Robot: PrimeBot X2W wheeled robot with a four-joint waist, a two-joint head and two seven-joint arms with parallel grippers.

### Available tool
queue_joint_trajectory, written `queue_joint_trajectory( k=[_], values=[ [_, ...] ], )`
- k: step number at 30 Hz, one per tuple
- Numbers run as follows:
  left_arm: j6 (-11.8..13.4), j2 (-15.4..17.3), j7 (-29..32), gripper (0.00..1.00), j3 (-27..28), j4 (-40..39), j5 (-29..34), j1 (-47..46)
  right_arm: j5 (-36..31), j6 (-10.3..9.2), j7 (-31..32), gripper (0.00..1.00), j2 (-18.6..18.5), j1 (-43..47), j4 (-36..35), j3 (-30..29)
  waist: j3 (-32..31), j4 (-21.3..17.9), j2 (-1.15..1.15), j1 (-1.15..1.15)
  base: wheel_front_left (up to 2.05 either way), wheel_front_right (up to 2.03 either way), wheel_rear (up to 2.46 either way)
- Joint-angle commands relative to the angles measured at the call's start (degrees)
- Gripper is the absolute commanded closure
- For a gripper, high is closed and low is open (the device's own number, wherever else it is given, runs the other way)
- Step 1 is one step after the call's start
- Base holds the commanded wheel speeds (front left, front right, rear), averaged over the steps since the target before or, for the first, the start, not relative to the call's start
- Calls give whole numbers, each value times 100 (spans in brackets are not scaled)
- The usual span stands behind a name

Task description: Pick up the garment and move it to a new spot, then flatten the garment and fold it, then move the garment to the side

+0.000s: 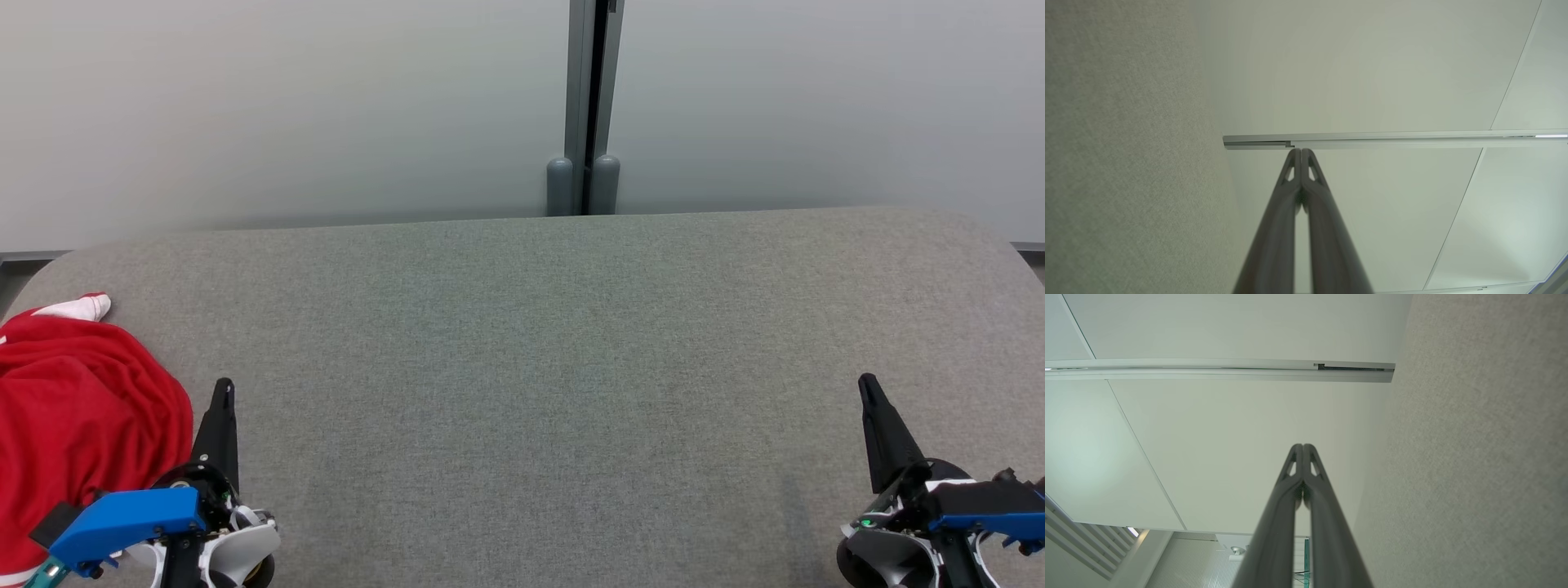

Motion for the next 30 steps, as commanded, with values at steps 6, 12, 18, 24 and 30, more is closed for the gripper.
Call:
queue_joint_trajectory(
  k=[6, 12, 18, 24, 30],
  values=[
    [-24, -9, 22, 100, 4, -26, -11, -63, 16, 3, 12, 100, -42, -66, 6, -11, 0, 0, 0, 0, 0, 0, 0],
    [-24, -9, 22, 100, 4, -26, -12, -63, 16, 3, 12, 100, -42, -66, 6, -11, 0, 0, 0, 0, 0, 0, 0],
    [-25, -9, 22, 100, 4, -26, -12, -63, 16, 3, 12, 100, -42, -66, 6, -11, 0, 0, 0, 0, 0, 0, 0],
    [-24, -9, 22, 100, 4, -26, -11, -63, 16, 3, 12, 100, -43, -66, 6, -11, 0, 0, 0, 0, 0, 0, 0],
    [0, 0, -1, 0, 0, 0, 1, 0, 0, 0, 0, 0, 0, 0, -1, 1, 0, 0, 0, 0, 0, 0, 0]
  ],
)
